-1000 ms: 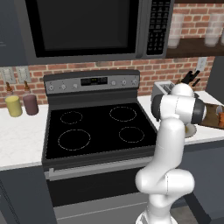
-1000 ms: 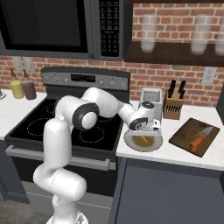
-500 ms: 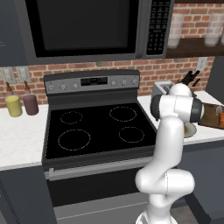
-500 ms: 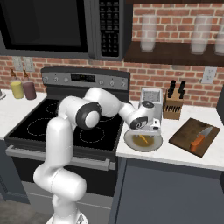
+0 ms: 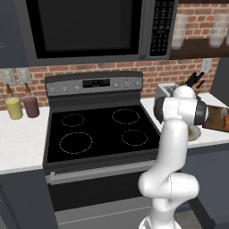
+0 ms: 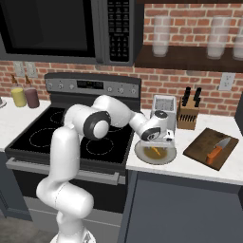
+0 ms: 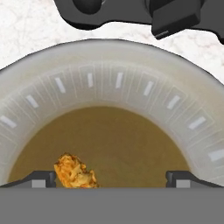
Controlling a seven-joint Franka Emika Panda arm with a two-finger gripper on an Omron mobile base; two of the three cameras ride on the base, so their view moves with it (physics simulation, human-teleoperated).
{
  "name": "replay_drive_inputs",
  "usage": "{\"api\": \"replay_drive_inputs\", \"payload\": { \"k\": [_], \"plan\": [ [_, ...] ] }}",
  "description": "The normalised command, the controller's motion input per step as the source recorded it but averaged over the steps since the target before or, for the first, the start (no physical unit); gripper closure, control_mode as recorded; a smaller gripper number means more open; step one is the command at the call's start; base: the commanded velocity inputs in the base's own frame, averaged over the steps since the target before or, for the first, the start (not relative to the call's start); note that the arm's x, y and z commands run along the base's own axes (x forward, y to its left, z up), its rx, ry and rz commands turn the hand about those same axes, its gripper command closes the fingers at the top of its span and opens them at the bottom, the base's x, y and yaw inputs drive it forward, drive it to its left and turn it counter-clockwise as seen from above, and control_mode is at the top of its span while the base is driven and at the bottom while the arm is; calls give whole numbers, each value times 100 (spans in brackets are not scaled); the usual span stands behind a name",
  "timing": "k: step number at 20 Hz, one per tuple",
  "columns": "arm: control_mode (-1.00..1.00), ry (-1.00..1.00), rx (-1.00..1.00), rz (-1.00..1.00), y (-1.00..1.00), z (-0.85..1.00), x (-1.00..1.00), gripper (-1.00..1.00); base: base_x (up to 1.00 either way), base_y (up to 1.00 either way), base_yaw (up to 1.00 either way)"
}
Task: Pick up the knife from the drawer and place it on the cutting board. Then place the meat from the plate to the cutting board.
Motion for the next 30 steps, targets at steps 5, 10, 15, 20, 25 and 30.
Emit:
{"api": "replay_drive_inputs", "payload": {
  "k": [5,10,15,20,25,30],
  "plan": [
    [-100,0,0,0,0,-31,0,-100,0,0,0],
    [-100,0,0,0,0,-19,0,-100,0,0,0],
    [-100,0,0,0,0,-5,0,100,0,0,0],
    [-100,0,0,0,0,-2,0,100,0,0,0],
    [-100,1,0,0,0,0,0,100,0,0,0],
    [-100,2,0,0,0,0,0,100,0,0,0]
  ]
}}
